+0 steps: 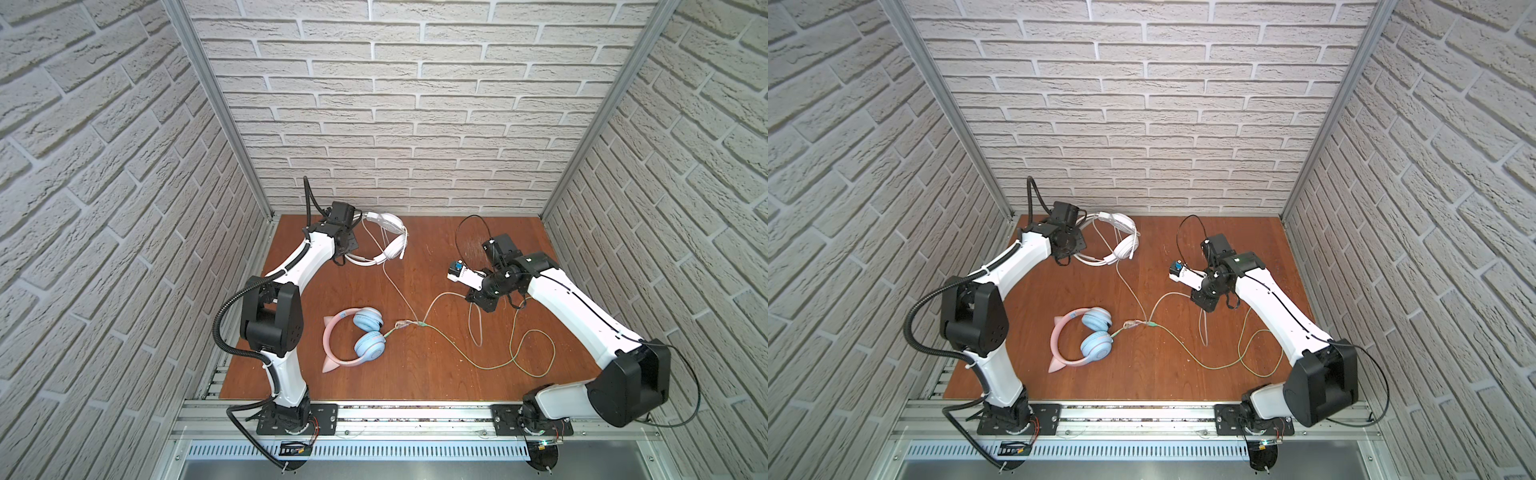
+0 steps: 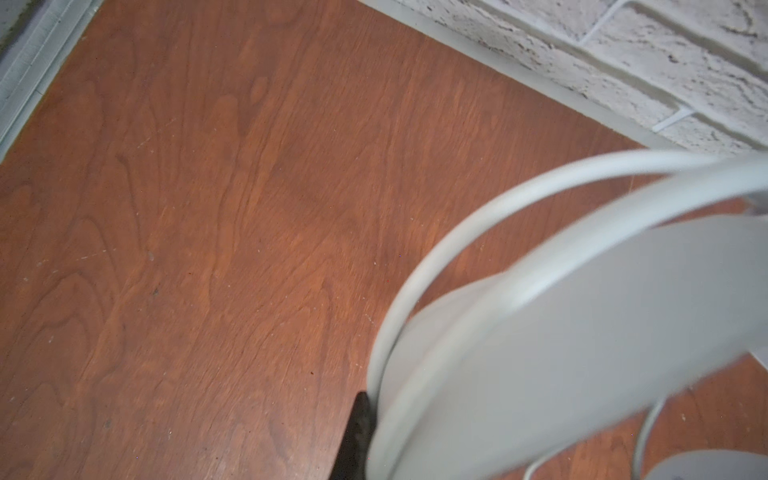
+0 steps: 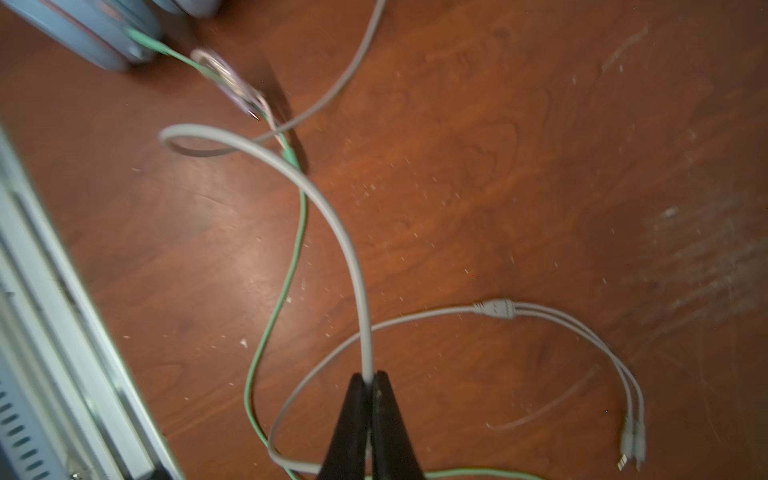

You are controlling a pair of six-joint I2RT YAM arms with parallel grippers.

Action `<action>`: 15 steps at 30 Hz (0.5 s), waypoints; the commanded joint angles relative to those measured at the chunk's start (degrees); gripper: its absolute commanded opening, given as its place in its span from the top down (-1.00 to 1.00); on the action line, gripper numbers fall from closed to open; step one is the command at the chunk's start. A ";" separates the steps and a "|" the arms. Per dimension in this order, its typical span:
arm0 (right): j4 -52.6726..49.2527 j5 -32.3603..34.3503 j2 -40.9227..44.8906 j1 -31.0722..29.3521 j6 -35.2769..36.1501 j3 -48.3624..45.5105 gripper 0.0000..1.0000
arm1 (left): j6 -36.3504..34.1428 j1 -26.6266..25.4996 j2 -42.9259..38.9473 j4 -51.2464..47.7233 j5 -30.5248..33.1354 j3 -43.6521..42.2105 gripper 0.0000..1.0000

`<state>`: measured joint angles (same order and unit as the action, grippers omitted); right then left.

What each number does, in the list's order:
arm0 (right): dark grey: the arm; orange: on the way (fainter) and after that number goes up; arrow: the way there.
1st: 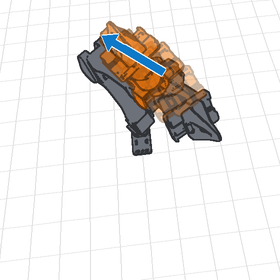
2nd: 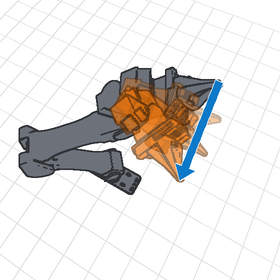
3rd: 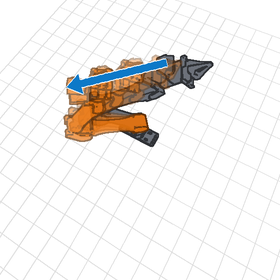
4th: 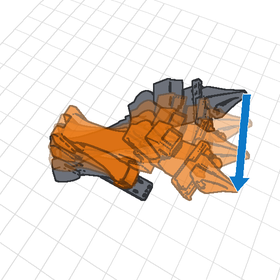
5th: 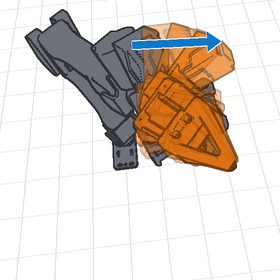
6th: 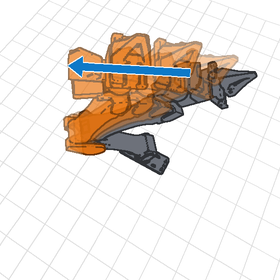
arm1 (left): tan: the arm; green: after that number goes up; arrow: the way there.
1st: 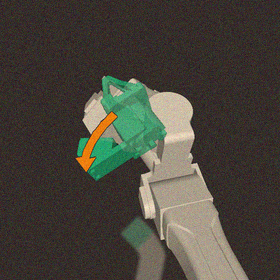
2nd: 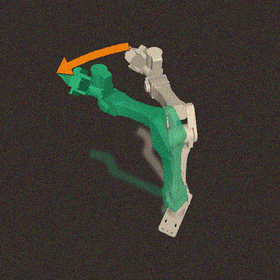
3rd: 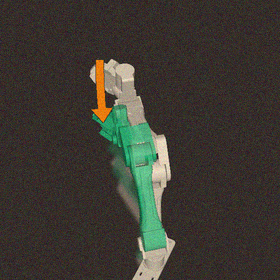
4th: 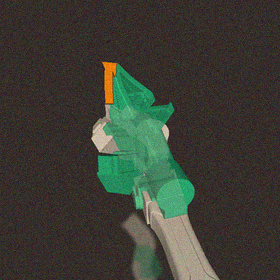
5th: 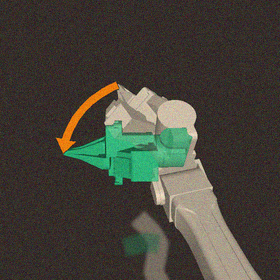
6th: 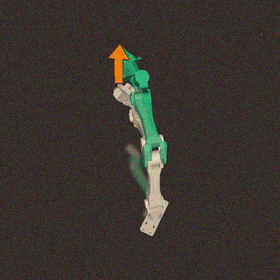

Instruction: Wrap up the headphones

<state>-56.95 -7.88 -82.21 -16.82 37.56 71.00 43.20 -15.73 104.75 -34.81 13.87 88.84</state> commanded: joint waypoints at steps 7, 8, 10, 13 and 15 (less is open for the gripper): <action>5.09 22.56 -7.50 3.00 -9.20 0.56 0.71 | 1.18 0.49 -3.43 6.42 -0.67 -2.74 1.00; 5.59 21.44 -7.92 3.17 -9.35 0.31 0.60 | 1.18 0.53 -3.25 6.51 -0.86 -2.94 1.00; 6.55 20.27 -8.60 3.19 -10.03 0.01 0.41 | 1.19 0.54 -2.97 6.67 -1.23 -3.22 1.00; 7.33 19.22 -8.80 3.16 -10.70 -0.07 0.27 | 1.10 0.63 -2.62 6.77 -1.33 -3.41 1.00; 8.26 18.92 -8.13 3.16 -11.15 0.10 0.20 | 0.88 0.69 -2.42 6.77 -1.61 -3.31 1.00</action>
<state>-51.33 11.53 -91.50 -13.56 28.51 71.00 43.31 -15.42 103.92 -32.62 13.43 85.41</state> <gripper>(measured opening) 0.388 0.081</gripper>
